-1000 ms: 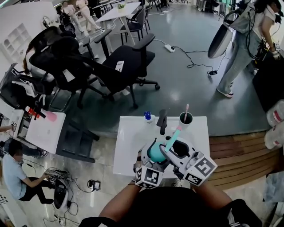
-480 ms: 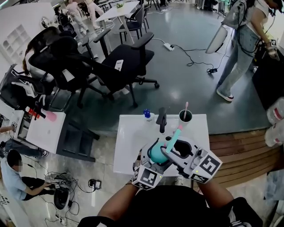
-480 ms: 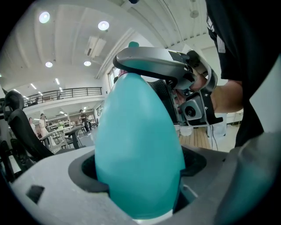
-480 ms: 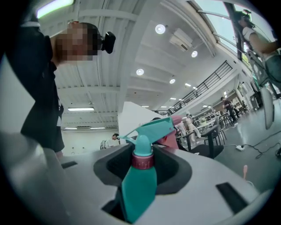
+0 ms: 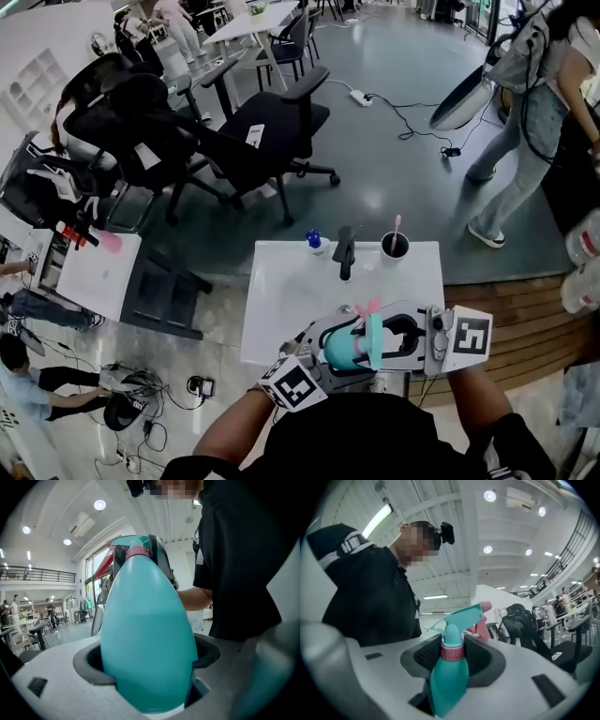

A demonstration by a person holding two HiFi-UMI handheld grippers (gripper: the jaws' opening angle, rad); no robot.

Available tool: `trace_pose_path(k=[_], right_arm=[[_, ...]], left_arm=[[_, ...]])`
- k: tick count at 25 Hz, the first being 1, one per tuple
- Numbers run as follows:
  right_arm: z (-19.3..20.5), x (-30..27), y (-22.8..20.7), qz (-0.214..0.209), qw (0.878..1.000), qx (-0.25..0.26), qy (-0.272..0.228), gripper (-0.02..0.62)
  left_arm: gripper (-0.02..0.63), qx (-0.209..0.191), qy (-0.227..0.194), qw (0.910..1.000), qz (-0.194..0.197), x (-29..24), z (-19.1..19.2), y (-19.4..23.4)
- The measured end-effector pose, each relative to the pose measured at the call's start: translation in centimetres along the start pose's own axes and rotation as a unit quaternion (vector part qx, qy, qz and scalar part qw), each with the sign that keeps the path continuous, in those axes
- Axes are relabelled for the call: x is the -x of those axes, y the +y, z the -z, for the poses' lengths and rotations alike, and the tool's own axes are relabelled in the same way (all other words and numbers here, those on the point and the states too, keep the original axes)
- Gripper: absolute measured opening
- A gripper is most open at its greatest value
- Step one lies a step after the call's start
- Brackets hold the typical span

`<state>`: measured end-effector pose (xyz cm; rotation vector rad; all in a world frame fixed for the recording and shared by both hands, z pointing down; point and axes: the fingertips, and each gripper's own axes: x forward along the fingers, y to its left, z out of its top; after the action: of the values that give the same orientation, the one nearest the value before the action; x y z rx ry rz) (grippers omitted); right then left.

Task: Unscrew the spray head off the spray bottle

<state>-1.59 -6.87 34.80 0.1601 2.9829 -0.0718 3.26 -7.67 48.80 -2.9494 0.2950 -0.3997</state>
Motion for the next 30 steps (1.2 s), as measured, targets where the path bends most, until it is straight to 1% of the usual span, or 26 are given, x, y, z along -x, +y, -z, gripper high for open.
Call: trace_pose_path(k=[1,2,3,5,7,8,10,11,13,14,16,19,21,23,26,29,30], right_arm=[[-0.1,0.1,0.2,-0.011,1.0,0.003,0.003,0.151],[-0.2,0.1,0.0,-0.012,1.0,0.008,0.003,0.153],[-0.3,0.1,-0.3,-0.004,1.0,0.012,-0.001,0.156],[-0.3,0.2,-1.2,0.025,0.999,0.015,-0.015,0.167],[-0.1,0.4,-2.2,0.062,0.998,0.009,-0.028,0.247],[0.1,0.6,-2.8,0.087,0.996,0.008,-0.032,0.255],[0.6,1.2,-4.5,0.149,0.988,0.013,-0.041,0.256],[0.9,1.6,-5.5,0.184,0.982,0.012,-0.046,0.256],[1.4,2.4,-6.9,0.244,0.968,-0.008,-0.054,0.256],[1.6,2.8,-7.4,0.267,0.962,-0.02,-0.057,0.256],[1.8,2.9,-8.1,0.295,0.953,-0.04,-0.059,0.255],[2.1,2.1,-8.3,0.308,0.949,-0.046,-0.05,0.253],[2.1,1.3,-8.4,0.312,0.949,-0.033,-0.036,0.249],[2.2,0.6,-8.6,0.316,0.948,-0.03,-0.028,0.247],[2.2,0.2,-9.1,0.327,0.944,-0.038,-0.032,0.234],[2.0,0.1,-9.6,0.342,0.938,-0.038,-0.036,0.2],[2.0,0.1,-9.7,0.345,0.937,-0.036,-0.035,0.171]], left_arm=[[0.471,0.002,-0.004,1.0,0.003,-0.1,-0.2,-0.1],[0.471,0.005,-0.007,1.0,-0.001,-0.2,-0.3,0.0],[0.471,0.009,-0.009,0.9999,-0.012,-0.3,-0.3,0.4],[0.471,0.017,-0.01,0.9986,-0.048,-0.3,0.1,1.7],[0.471,0.025,-0.004,0.9949,-0.098,-0.1,0.6,3.6],[0.471,0.028,0.002,0.9916,-0.126,0.1,0.8,4.7],[0.471,0.039,0.02,0.9815,-0.187,1.0,1.7,6.8],[0.471,0.048,0.032,0.9746,-0.216,1.5,2.6,7.7],[0.471,0.066,0.051,0.9604,-0.266,2.5,3.8,9.1],[0.471,0.071,0.057,0.9543,-0.285,2.8,4.0,9.7],[0.471,0.074,0.07,0.9446,-0.312,3.1,4.3,10.6],[0.471,0.068,0.093,0.9343,-0.337,3.2,5.1,11.2],[0.471,0.062,0.099,0.9314,-0.345,3.3,5.2,11.2],[0.471,0.054,0.1,0.9306,-0.348,3.2,5.1,11.1],[0.471,0.046,0.099,0.9305,-0.35,2.9,4.7,11.1],[0.471,0.04,0.1,0.9304,-0.35,2.8,4.7,11.2],[0.471,0.04,0.102,0.9302,-0.35,2.9,4.9,11.1]])
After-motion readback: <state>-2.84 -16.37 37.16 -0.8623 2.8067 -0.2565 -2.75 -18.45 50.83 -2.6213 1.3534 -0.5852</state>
